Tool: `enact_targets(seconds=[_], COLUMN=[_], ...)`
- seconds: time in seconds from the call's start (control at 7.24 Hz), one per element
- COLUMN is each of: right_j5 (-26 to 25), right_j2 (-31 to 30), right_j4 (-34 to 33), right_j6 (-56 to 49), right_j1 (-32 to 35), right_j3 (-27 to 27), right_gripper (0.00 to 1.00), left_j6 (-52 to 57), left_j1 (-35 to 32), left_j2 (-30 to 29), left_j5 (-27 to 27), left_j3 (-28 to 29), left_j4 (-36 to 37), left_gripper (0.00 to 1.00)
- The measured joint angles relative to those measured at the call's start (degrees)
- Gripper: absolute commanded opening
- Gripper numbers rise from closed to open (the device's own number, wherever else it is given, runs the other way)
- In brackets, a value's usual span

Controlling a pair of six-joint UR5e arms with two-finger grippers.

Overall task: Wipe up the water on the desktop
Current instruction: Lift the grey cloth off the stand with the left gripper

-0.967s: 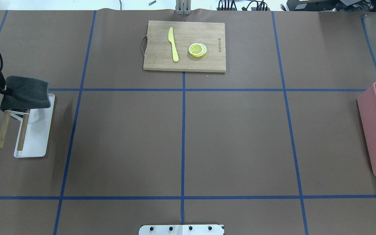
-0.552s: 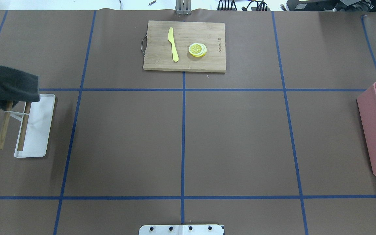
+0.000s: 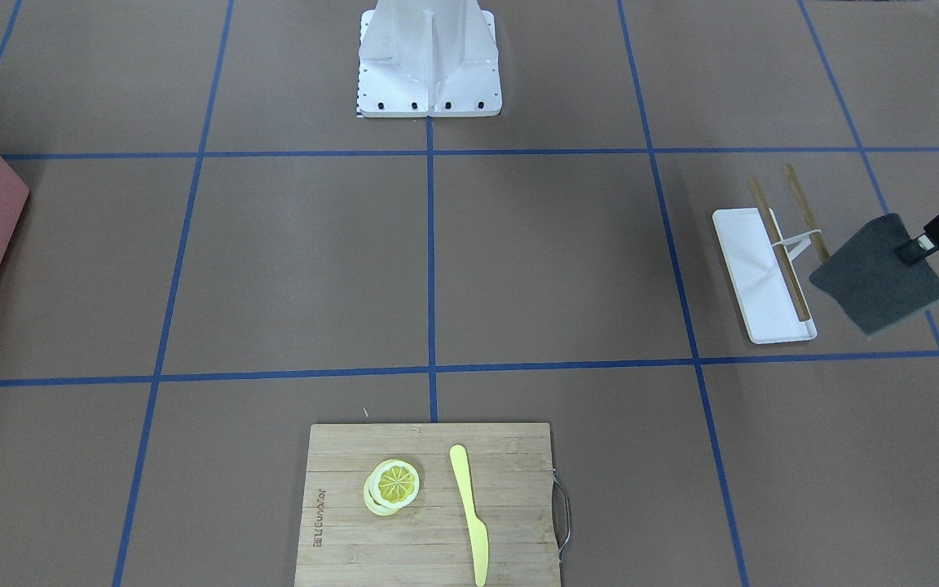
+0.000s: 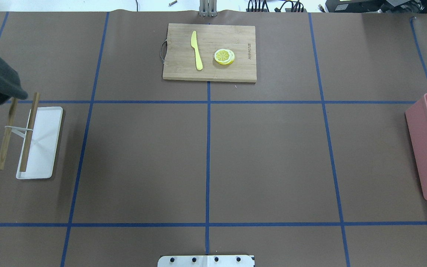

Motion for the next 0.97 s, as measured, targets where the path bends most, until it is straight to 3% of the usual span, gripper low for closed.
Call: enact_targets(seconds=[0.28, 0.41, 0.97], right_j5=[1.2, 1.6, 2.1], right_j2=[0.0, 0.3, 10.1], right_j4=[7.2, 11.2, 27.2], right_j6=[0.2, 0.6, 14.0], right_j1=[-2.0, -4.0, -15.7], right_j3=[2.1, 2.5, 4.3], right_gripper=[1.00, 1.00, 1.00], left_j6=[-20.1, -28.1, -52.0], left_j1=[3.8, 7.1, 20.0], left_j2=[-8.1, -11.2, -20.4], left_j5=[1.8, 5.1, 17.1], left_j3=[-0.3, -0.5, -0.8], left_j4=[1.9, 2.1, 2.3], left_gripper=[0.00, 0.00, 0.00])
